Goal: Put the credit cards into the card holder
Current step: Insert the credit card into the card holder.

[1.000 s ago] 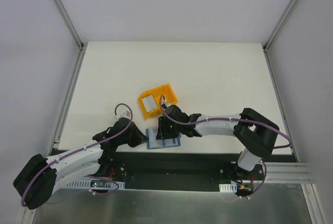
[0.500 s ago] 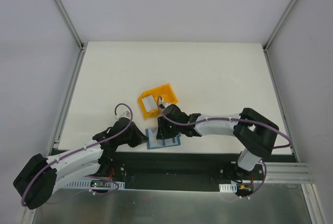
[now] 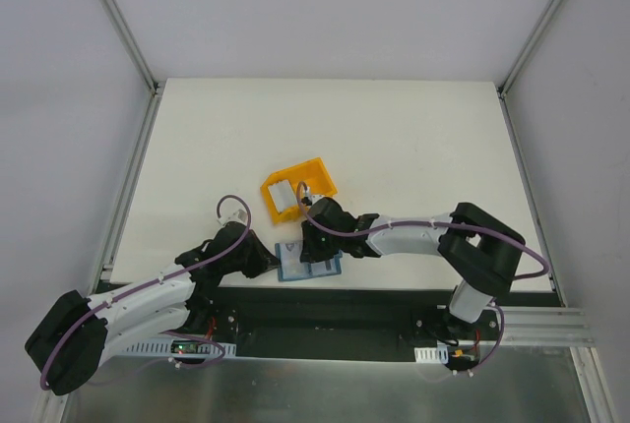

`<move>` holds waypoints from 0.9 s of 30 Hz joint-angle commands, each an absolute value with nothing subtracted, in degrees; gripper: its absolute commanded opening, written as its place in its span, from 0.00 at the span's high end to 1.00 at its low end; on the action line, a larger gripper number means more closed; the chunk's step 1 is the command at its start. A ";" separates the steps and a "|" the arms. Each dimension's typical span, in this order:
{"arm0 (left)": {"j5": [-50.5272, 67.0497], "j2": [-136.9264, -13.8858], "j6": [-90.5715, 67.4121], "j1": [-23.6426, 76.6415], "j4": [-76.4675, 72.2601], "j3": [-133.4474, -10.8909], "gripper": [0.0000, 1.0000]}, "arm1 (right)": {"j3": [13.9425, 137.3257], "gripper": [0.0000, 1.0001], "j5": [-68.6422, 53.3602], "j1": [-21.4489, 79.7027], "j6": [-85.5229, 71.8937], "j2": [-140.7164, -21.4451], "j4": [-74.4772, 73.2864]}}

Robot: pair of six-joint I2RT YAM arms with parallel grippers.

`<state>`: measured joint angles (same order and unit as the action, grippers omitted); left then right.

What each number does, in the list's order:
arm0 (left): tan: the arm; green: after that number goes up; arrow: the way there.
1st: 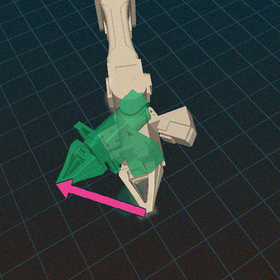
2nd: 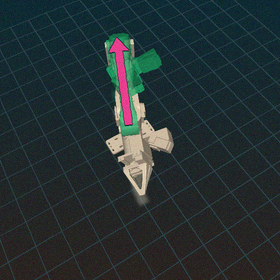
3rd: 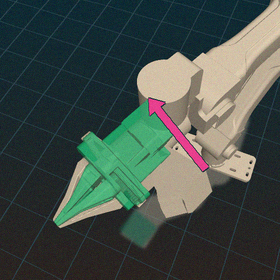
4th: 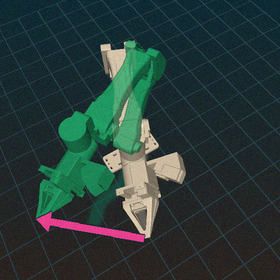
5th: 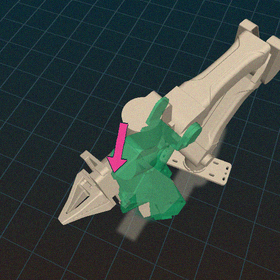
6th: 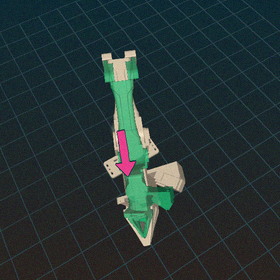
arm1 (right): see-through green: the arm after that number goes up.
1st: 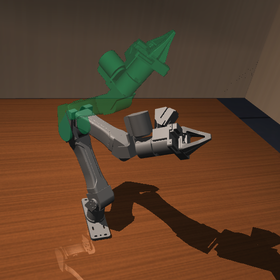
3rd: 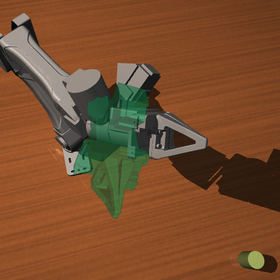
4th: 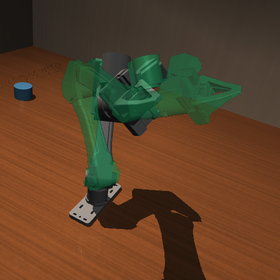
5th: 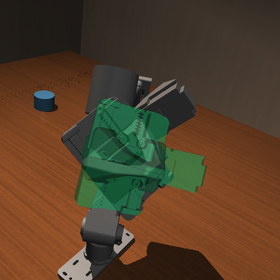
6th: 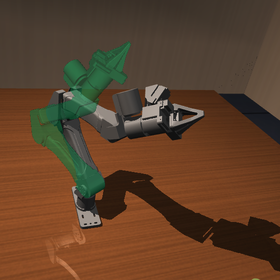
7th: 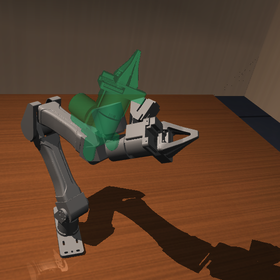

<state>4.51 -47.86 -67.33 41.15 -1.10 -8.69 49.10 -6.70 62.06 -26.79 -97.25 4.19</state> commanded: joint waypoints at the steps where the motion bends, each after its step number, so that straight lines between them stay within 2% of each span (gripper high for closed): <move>1: 4.40 -48.17 -66.80 40.69 2.81 -7.65 1.00 | 51.59 0.83 -4.07 62.75 -26.73 -93.26 3.54; 3: 4.31 -47.82 -66.88 40.69 2.81 -7.38 1.00 | 52.38 0.73 -0.80 62.93 -25.32 -91.59 -1.21; 11: 4.31 -48.95 -66.53 40.69 2.81 -7.91 1.00 | 53.61 0.58 -3.69 64.95 -25.40 -93.69 -1.58; 18: 4.31 -48.43 -66.71 40.69 2.81 -7.73 1.00 | 55.02 0.55 -3.34 65.30 -26.54 -96.24 -4.22; 27: 4.75 -46.59 -66.01 40.69 2.81 -8.17 1.00 | 56.16 0.55 -0.97 65.39 -24.44 -93.87 -6.41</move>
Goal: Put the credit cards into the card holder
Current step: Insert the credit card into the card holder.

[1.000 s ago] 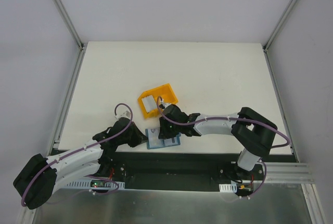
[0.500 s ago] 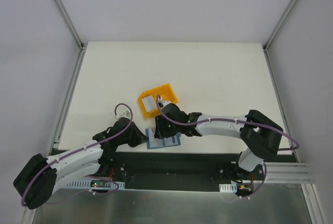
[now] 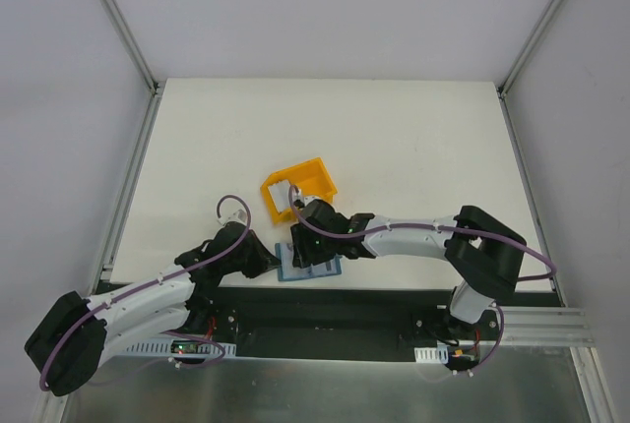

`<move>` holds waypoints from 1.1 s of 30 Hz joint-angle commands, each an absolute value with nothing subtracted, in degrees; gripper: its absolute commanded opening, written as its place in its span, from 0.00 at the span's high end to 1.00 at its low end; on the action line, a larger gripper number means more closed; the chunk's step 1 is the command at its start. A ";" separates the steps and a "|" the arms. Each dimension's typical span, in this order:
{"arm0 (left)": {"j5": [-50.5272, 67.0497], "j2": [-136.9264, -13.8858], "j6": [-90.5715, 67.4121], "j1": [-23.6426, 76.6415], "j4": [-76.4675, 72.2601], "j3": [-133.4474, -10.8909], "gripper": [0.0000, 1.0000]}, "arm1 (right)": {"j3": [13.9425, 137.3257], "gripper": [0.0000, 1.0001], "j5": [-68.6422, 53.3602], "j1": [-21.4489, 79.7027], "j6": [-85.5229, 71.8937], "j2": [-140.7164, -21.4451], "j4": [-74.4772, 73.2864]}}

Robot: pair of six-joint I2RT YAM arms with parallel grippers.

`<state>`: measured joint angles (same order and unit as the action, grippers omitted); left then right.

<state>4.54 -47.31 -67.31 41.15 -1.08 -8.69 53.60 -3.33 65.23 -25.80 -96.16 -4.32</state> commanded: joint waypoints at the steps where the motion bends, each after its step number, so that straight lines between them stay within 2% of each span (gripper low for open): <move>1: 4.83 -46.23 -65.83 40.69 2.90 -8.35 1.00 | 56.16 0.55 -0.44 65.39 -24.35 -93.43 -6.94; 6: 5.01 -44.56 -65.39 40.69 3.34 -9.14 1.00 | 56.95 0.55 -1.14 65.39 -23.64 -93.42 -7.12; 12: 5.89 -43.25 -64.25 40.69 4.30 -10.98 1.00 | 59.50 0.46 -0.35 65.39 -23.82 -94.66 -9.58; 16: 6.33 -41.23 -63.28 40.69 5.09 -12.56 1.00 | 60.12 0.45 6.22 65.30 -24.52 -93.34 -14.57; 19: 5.71 -40.43 -63.02 40.69 6.15 -13.27 1.00 | 59.59 0.53 10.01 64.95 -24.70 -91.50 -17.75; 20: 5.71 -40.52 -63.02 40.69 6.33 -13.36 1.00 | 59.07 0.61 10.72 64.69 -24.78 -90.54 -18.62; 22: 5.97 -40.78 -63.11 40.69 6.50 -13.53 1.00 | 57.66 0.69 11.25 64.16 -25.13 -89.30 -18.90; 33: 6.50 -41.31 -60.21 40.69 8.52 -18.01 1.00 | 54.31 0.85 9.58 63.11 -26.72 -89.65 -22.41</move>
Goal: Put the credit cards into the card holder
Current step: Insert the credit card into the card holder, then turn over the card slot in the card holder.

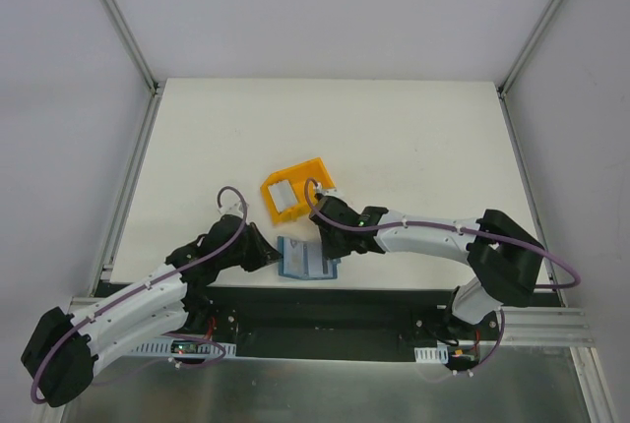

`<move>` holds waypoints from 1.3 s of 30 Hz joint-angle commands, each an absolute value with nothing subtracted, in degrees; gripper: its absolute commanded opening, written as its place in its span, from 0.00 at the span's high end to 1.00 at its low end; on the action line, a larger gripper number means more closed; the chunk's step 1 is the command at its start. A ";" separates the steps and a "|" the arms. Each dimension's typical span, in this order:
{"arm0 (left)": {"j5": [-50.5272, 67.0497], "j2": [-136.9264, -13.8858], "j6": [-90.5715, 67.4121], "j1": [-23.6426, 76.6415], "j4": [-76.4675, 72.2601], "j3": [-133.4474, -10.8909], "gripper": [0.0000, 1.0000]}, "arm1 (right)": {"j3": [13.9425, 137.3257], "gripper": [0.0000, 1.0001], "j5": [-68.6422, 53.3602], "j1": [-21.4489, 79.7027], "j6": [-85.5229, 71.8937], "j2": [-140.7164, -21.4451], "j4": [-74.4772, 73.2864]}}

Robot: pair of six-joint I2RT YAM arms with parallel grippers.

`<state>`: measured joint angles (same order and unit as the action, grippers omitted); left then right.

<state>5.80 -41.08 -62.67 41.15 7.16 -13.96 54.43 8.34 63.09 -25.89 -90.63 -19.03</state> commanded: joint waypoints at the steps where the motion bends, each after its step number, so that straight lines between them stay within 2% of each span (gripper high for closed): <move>1: 6.42 -41.48 -59.94 40.69 8.87 -18.45 1.00 | 54.49 0.86 10.28 63.19 -26.63 -89.30 -23.28; 10: 6.50 -42.54 -59.24 40.69 9.58 -19.77 1.00 | 54.85 0.90 9.93 63.19 -23.99 -90.61 -28.56; 22: 8.52 -47.19 -57.31 41.31 9.58 -23.81 1.00 | 52.03 0.87 8.26 62.75 -26.72 -91.05 -22.15; 29: 8.00 -53.08 -56.07 45.34 8.88 -27.68 1.00 | 50.63 0.87 7.21 62.40 -28.56 -93.08 -19.52; 35: 7.47 -60.11 -56.34 50.18 6.77 -30.32 1.00 | 47.38 0.87 8.35 60.74 -30.23 -89.57 -17.67; 39: 3.18 -58.55 -60.98 50.10 7.38 -27.26 1.00 | 45.09 0.85 10.54 59.42 -31.02 -84.83 -17.05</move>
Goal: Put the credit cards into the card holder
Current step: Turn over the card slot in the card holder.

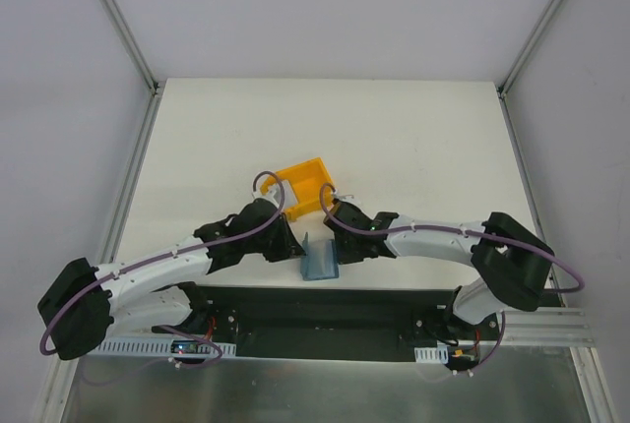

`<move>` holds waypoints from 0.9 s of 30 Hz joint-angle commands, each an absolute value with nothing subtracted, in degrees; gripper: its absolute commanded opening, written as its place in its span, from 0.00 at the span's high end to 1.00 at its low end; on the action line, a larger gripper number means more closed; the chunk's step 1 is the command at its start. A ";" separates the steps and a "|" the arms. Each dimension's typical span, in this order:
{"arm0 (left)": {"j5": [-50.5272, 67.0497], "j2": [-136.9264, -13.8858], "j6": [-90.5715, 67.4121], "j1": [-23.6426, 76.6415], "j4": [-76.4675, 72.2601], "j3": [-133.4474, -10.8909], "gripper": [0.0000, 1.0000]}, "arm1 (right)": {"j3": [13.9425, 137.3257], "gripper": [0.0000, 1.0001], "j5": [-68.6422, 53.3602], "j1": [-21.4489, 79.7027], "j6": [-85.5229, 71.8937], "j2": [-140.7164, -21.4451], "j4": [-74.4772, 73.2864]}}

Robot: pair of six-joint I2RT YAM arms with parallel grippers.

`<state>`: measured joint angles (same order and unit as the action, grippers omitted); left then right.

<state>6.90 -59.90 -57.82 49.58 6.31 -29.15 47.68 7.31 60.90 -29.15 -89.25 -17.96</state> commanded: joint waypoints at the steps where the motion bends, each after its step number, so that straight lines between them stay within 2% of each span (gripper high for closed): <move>1: 2.03 -56.97 -61.95 49.92 7.56 -25.68 1.00 | 44.74 0.85 10.89 59.15 -31.03 -83.42 -17.05; 10: -4.04 -45.45 -68.28 49.04 10.28 -15.65 1.00 | 44.30 0.73 2.65 58.89 -32.25 -80.68 -8.53; 18: -4.48 -44.82 -70.31 49.13 10.55 -14.06 1.00 | 43.95 0.62 -1.93 58.80 -33.92 -84.11 -5.10; 27: -4.04 -45.53 -70.66 49.04 10.55 -13.45 1.00 | 45.26 0.56 -3.78 58.80 -34.19 -87.71 -5.54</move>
